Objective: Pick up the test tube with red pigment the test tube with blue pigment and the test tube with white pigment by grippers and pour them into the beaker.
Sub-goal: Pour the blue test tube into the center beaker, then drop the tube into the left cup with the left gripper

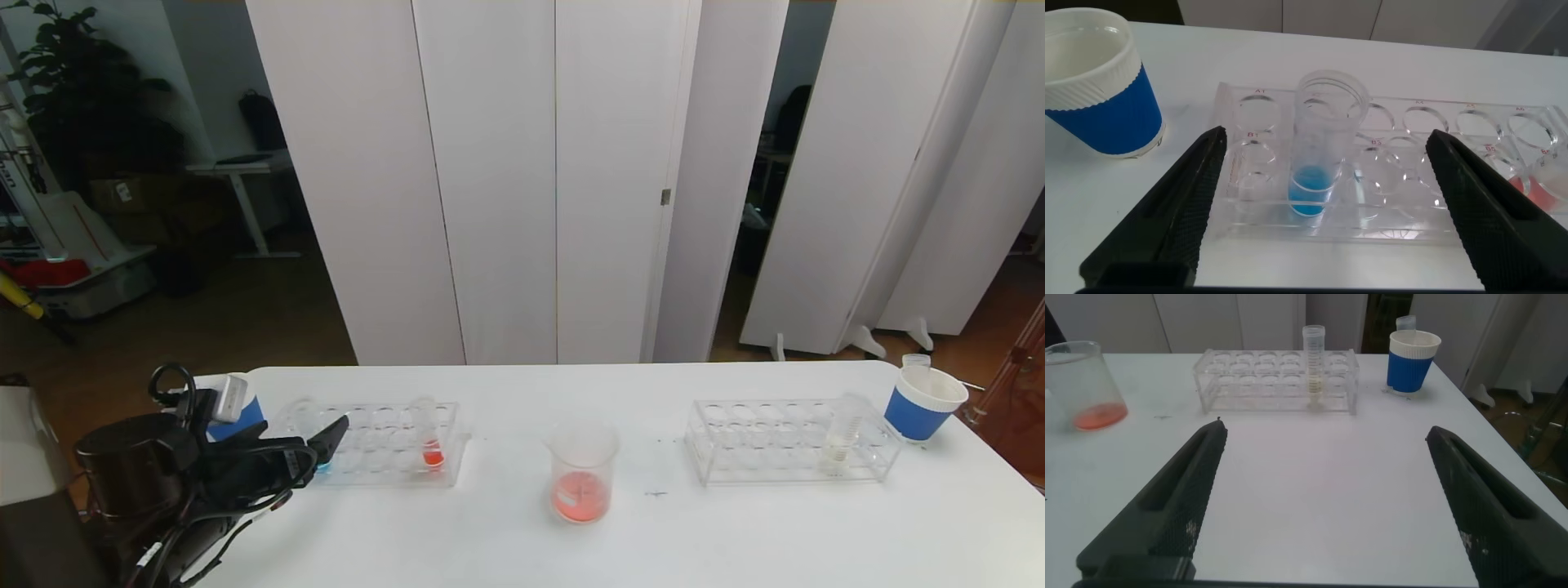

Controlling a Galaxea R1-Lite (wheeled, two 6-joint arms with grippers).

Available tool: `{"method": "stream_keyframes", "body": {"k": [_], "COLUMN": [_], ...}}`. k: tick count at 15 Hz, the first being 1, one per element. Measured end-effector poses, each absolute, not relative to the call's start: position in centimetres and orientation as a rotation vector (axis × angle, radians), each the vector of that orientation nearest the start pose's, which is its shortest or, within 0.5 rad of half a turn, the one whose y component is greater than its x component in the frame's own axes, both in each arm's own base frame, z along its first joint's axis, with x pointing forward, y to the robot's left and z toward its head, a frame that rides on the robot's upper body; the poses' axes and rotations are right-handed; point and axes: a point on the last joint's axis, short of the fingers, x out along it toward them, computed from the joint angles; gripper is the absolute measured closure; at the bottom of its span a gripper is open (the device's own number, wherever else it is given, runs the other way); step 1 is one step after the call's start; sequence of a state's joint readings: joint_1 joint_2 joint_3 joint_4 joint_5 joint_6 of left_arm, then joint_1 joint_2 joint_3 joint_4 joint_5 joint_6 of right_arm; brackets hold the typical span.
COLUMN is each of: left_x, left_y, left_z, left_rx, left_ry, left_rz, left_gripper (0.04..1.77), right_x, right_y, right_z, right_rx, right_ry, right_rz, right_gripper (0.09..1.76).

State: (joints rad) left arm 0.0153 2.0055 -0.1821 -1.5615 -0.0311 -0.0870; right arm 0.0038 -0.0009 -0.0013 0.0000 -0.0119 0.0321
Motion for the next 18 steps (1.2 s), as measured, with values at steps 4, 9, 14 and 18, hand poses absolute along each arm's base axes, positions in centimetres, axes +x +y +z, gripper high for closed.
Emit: {"method": "stream_keyframes", "body": {"k": [4, 9, 14, 18], "left_x": [26.3, 26.7, 27.1, 27.5], "left_y": [1.1, 1.2, 1.1, 1.1], "left_z": [5.4, 5.4, 5.3, 4.9], "left_rx": [-0.089, -0.085, -0.081, -0.08], "left_ry": [0.261, 0.251, 0.248, 0.254], "left_rz": [0.019, 0.013, -0.023, -0.021], "left_gripper": [0.07, 0.07, 0.07, 0.72], "right_x": [-2.3, -2.3, -2.3, -2.3], "right_y": [0.0, 0.0, 0.0, 0.0], "right_z": [7.6, 7.6, 7.6, 7.6], "right_rx": [0.032, 0.032, 0.032, 0.032], "right_ry": [-0.002, -0.002, -0.002, -0.002], "right_rz": [-0.008, -0.008, -0.008, -0.008], "right_gripper": [0.1, 0.1, 0.1, 0.1]}}
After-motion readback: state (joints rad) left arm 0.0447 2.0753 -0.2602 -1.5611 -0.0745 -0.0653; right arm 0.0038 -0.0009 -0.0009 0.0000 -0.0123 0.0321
